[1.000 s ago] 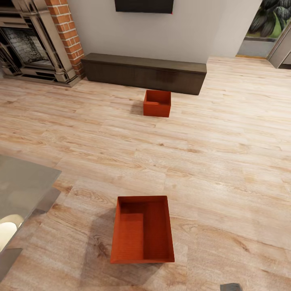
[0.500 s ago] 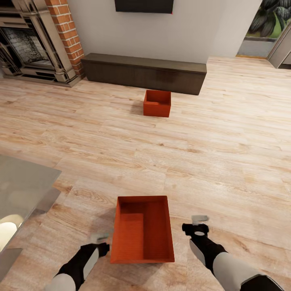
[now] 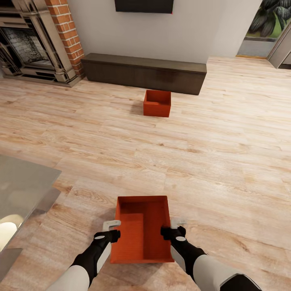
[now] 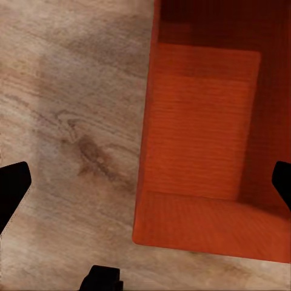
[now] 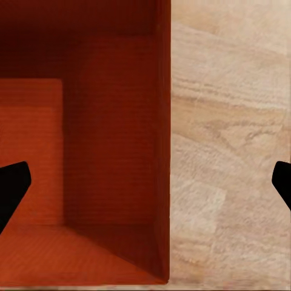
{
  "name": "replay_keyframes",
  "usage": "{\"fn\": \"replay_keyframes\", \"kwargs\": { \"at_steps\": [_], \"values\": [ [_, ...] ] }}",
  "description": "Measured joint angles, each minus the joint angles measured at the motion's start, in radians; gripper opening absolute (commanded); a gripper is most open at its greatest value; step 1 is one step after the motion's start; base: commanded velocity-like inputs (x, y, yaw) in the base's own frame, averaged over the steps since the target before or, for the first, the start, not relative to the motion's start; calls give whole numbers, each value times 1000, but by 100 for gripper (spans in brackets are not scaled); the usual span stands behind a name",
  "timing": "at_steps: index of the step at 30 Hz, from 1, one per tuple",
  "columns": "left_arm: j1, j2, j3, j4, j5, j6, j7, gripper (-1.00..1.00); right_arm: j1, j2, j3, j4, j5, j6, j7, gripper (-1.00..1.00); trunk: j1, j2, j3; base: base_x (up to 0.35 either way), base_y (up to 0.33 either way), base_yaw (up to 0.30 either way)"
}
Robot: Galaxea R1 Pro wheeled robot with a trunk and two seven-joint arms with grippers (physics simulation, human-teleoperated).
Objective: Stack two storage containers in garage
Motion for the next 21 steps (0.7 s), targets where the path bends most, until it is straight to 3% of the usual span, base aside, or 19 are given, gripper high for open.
{"fn": "replay_keyframes", "kwargs": {
  "at_steps": [7, 21],
  "values": [
    [0, -5, -1, 0, -4, 3, 1, 100, 0, 7, 0, 37, 2, -54, 5, 100, 0, 0, 0, 0, 0, 0],
    [0, -8, -3, -3, -6, -5, 1, 100, 5, 6, -1, 59, -8, -72, 9, 100, 0, 0, 0, 0, 0, 0]
  ]
}}
